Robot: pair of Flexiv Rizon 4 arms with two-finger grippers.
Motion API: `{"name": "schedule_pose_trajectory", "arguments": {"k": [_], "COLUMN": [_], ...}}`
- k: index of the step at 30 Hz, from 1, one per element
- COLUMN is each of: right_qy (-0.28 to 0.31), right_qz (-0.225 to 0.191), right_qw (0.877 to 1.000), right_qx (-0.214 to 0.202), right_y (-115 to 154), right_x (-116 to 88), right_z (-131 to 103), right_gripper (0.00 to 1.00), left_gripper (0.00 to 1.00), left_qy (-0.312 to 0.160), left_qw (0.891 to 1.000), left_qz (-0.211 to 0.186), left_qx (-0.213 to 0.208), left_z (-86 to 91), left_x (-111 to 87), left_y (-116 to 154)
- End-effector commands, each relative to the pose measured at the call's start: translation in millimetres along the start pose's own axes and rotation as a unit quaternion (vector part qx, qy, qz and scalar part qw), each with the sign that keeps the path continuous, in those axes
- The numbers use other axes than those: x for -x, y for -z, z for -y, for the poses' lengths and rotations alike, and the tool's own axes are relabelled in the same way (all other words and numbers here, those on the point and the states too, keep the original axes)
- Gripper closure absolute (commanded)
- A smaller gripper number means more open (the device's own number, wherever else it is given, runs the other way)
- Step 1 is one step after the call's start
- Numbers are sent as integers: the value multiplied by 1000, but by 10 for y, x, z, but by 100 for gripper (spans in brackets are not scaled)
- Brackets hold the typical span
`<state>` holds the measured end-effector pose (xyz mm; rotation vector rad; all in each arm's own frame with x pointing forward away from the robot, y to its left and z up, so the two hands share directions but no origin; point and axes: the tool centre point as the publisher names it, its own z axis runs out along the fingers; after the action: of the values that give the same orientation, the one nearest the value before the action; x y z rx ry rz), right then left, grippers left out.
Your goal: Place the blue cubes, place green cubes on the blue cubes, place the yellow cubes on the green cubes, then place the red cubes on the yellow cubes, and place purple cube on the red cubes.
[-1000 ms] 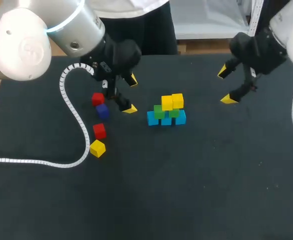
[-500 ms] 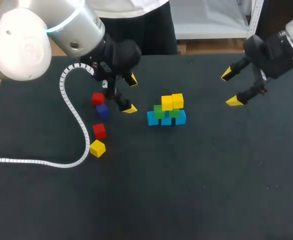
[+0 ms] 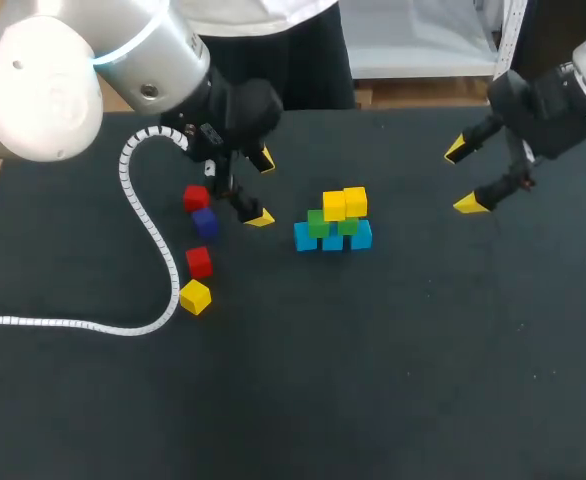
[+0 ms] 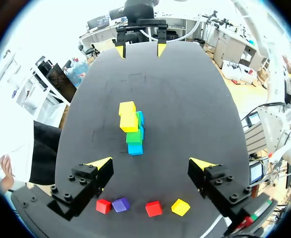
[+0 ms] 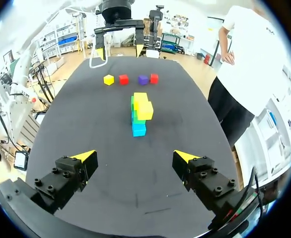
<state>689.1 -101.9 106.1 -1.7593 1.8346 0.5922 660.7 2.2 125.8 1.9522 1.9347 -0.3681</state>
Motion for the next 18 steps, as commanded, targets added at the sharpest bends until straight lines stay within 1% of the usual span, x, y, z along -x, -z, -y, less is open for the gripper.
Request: {"name": "schedule_pose_trajectory", "arguments": {"k": [1, 2, 4, 18], "right_qy": [0, 0, -5, 1], "right_qz": [0, 0, -14, -13], "right_qw": [1000, 1000, 1000, 1000], "right_qx": [-5, -5, -5, -4], "right_y": [22, 23, 29, 33], "right_x": [4, 6, 6, 12], "right_z": [-51, -56, -64, -78], "right_gripper": [0, 0, 0, 0], "left_gripper": [0, 0, 0, 0], "left_qy": [-1, -1, -1, -1], "left_qw": [1000, 1000, 1000, 1000], "left_qz": [1, 1, 1, 1], "left_qx": [-1, -1, -1, -1], "left_z": [-3, -3, -3, -3], "left_x": [-10, -10, -10, -10], "left_y": [4, 4, 4, 4]}}
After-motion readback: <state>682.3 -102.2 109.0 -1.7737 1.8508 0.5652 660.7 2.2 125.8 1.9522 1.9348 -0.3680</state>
